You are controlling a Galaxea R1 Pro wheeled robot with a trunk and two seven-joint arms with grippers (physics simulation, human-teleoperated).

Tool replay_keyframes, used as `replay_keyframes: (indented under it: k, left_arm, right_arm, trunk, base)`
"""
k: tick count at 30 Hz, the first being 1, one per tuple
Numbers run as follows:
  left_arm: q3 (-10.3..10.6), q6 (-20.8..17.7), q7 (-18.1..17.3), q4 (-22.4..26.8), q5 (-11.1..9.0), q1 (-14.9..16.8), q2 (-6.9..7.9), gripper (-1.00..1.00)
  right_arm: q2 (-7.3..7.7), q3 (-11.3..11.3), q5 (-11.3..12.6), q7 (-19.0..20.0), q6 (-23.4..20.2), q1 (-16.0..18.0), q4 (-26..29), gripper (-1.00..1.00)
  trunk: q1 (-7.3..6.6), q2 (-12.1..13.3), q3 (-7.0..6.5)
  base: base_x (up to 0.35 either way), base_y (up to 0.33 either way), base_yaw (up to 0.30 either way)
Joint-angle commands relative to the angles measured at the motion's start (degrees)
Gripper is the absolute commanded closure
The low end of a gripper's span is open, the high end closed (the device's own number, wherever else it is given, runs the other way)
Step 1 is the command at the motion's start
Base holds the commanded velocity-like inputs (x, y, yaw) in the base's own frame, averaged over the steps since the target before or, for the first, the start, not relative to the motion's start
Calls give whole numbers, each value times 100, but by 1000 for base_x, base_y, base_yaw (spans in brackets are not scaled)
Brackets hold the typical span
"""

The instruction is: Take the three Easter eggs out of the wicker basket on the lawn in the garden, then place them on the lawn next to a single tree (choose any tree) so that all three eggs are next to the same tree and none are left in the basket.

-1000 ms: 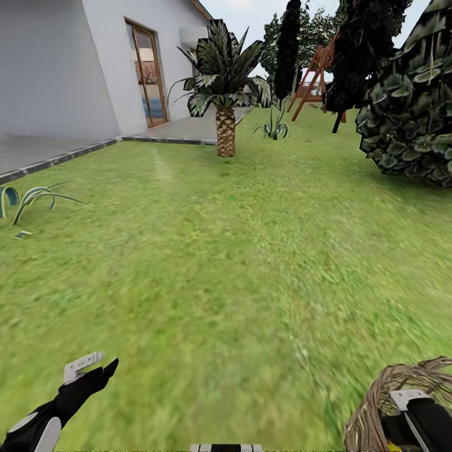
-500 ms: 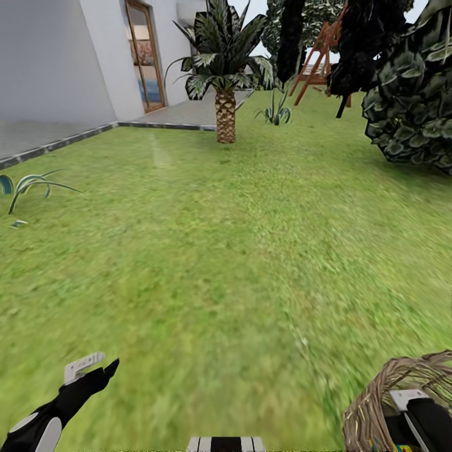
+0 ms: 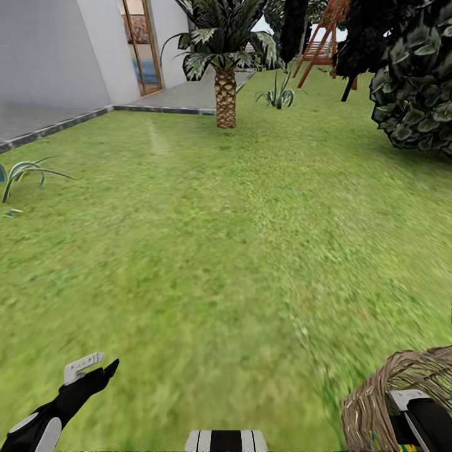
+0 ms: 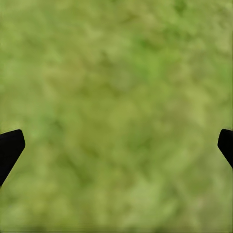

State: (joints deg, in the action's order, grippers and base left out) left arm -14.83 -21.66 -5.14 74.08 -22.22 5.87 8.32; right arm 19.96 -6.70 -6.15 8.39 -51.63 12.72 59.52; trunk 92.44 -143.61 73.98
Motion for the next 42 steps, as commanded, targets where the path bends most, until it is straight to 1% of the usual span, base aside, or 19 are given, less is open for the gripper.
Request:
replay_keyframes:
  k: [1, 6, 9, 13, 21, 26, 31, 42]
  left_arm:
    - [-11, -40, -20, 5, -36, 2, -3, -100]
    - [-10, -40, -22, 1, -36, 2, -9, -100]
    - [-11, -40, -19, 1, -35, 2, -60, -100]
    - [-11, -40, -20, 1, -31, 2, -75, -100]
    - [-20, -40, -37, 10, -36, 2, -76, -100]
    - [-10, -44, -27, 2, -29, 2, -76, -100]
    - [-11, -35, -60, 9, -36, 2, -76, -100]
    - [-11, -40, -48, 11, -36, 2, -76, -100]
  right_arm:
    - [-1, -7, -61, 55, -22, 2, 7, -100]
    - [-1, -7, -61, 57, -22, 2, 7, -100]
    - [-1, -7, -60, 57, -22, 2, 7, -100]
    - [-1, -4, -53, 61, -22, 2, 14, -100]
    - [-14, 2, -53, 61, -22, 2, 15, -100]
    - [-3, 1, -53, 66, -22, 2, 15, -100]
    - [-8, 2, -53, 66, -22, 2, 15, -100]
    - [-14, 2, -54, 75, -22, 2, 23, -100]
  trunk:
    - [1, -3, 27]
    - [14, -10, 138]
    - [22, -14, 204]
    - [32, -19, 293]
    - [32, -19, 293]
    - [32, -19, 293]
    - [32, -19, 293]
    - [61, -34, 537]
  base:
    - [0, 0, 0]
    - [0, 0, 0]
    - [0, 0, 0]
    - [0, 0, 0]
    - [2, 0, 0]
    - [230, 0, 0]
    - [35, 0, 0]
    - [0, 0, 0]
